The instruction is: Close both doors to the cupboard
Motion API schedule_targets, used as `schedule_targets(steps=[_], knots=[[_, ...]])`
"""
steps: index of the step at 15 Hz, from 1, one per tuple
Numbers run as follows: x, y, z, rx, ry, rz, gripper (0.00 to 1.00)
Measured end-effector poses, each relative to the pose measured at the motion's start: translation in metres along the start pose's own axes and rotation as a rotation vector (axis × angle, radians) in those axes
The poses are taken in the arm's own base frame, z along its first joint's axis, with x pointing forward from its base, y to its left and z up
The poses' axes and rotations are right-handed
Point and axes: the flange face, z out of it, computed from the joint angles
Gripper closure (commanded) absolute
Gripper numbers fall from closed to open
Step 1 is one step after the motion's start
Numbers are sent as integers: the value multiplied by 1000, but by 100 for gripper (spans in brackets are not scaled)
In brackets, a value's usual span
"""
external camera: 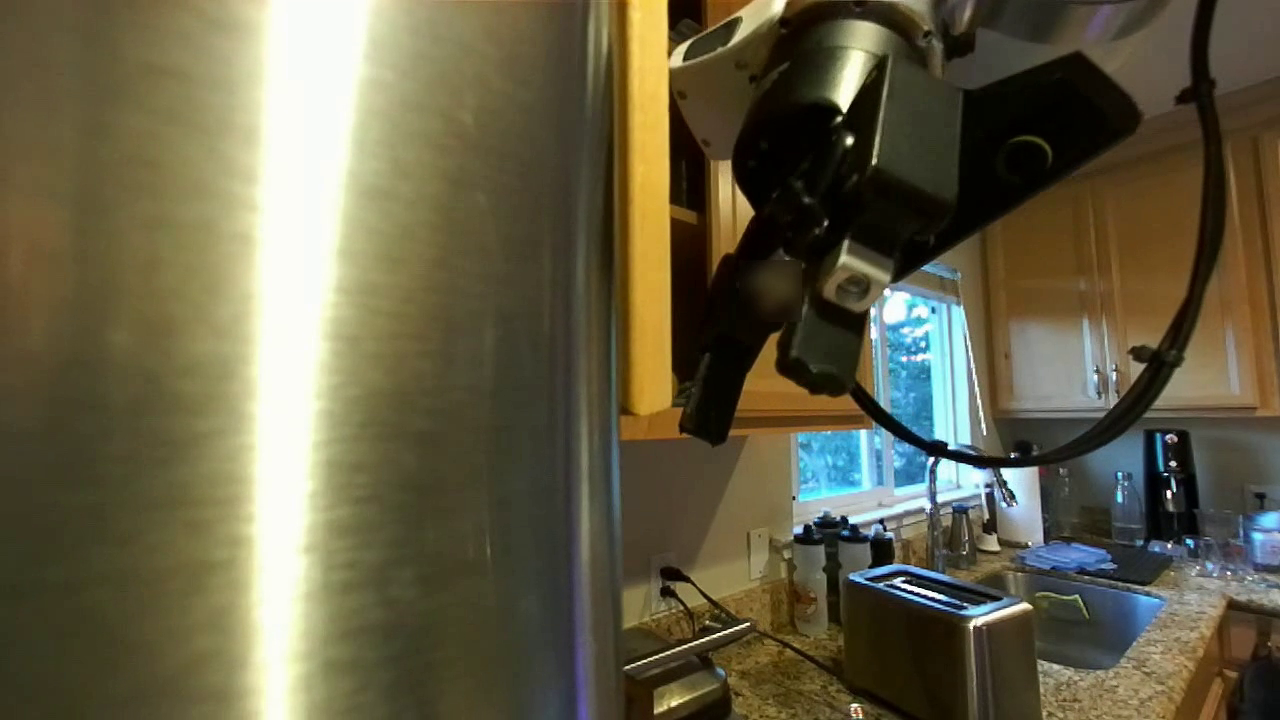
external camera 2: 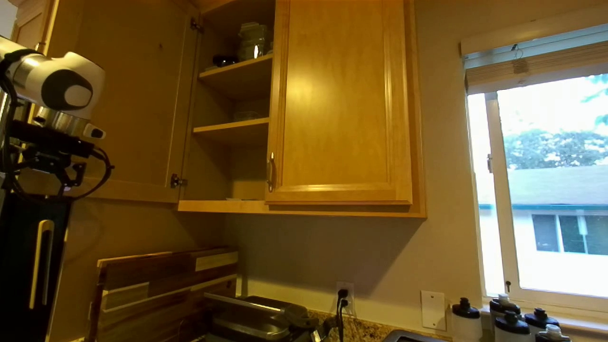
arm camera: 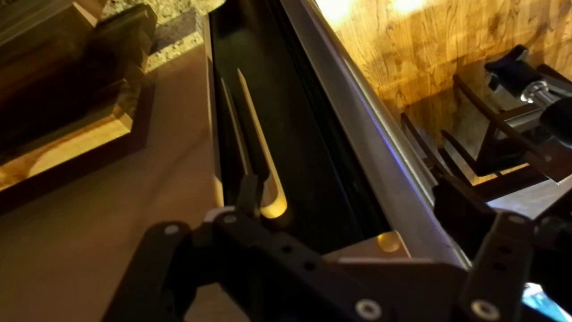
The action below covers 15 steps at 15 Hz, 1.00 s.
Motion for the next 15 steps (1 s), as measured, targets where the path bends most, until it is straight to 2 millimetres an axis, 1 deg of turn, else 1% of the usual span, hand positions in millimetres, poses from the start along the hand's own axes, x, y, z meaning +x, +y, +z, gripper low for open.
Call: schedule_targets(steps=[4,7,12,15], knots=[[12,-6,4,61,16,-20,0],[19,-8,3,85,30,-36,0],[29,-11,-4,85,60,-48,0],[36,-12,-6,61,110,-51,0]])
